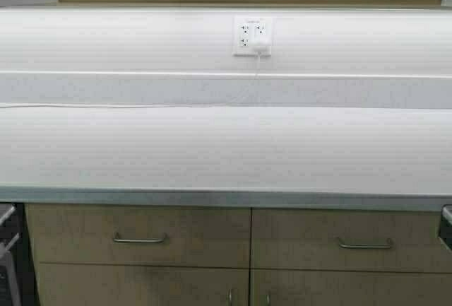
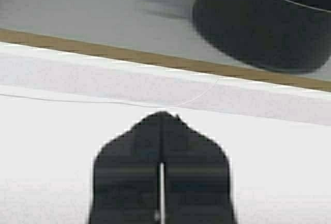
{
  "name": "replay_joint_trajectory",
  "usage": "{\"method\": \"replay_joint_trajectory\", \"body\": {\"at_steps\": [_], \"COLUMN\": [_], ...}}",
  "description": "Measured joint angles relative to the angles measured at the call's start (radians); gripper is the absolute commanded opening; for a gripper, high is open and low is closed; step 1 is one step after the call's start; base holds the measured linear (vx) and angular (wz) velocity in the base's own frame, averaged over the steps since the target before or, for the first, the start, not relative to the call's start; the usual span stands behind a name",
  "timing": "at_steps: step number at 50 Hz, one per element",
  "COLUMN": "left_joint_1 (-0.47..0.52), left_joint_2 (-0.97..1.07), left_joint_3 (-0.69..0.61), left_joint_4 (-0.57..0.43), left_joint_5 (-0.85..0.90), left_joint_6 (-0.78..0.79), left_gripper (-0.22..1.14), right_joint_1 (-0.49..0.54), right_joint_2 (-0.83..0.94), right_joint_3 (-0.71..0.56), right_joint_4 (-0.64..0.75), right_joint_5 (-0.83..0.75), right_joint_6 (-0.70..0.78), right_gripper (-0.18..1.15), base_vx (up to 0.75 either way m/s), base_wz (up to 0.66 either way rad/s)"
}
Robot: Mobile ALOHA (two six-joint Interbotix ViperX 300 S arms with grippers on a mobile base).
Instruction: Open the cabinet, put the pot inside, then close it
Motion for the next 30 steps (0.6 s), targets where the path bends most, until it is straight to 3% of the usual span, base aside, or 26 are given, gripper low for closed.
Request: {"method": "replay_joint_trajectory", "body": {"at_steps": [18,30], "left_joint_1": [0.021,0.074], "left_joint_2": [-0.002,-0.040], "left_joint_3": [0.000,-0.012], "left_joint_4": [0.008,0.008], "left_joint_5": [0.037,0.101], "left_joint_6": [0.052,0.114], "left_gripper": [0.03,0.03], "right_joint_1": [-0.012,-0.100], "right_joint_2": [0.000,-0.029], "right_joint_3": [-0.003,-0.028], "right_joint_4": [-0.015,-0.061], "right_joint_5": [0.014,0.080], "right_joint_6": [-0.009,-0.009], "right_gripper": [0.07,0.07], "base_vx": [-0.25,-0.21], "base_wz": [-0.08,-0.01]}}
